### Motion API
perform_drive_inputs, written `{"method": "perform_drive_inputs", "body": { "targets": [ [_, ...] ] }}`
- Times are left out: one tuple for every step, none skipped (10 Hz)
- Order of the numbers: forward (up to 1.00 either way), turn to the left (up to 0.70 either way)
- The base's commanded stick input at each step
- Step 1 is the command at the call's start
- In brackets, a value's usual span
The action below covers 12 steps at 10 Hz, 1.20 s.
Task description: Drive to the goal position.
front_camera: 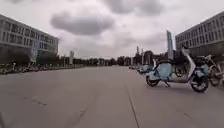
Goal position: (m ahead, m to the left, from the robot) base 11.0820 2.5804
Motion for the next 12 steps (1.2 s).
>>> {"method": "perform_drive_inputs", "body": {
  "targets": [
    [0.7,0.06],
    [0.7,0.04],
    [0.7,-0.04],
    [0.7,-0.08],
    [0.7,-0.08],
    [0.7,-0.08],
    [0.7,-0.08],
    [0.7,-0.08],
    [0.7,-0.08],
    [0.7,-0.08],
    [0.7,-0.08],
    [0.7,-0.08]
  ]
}}
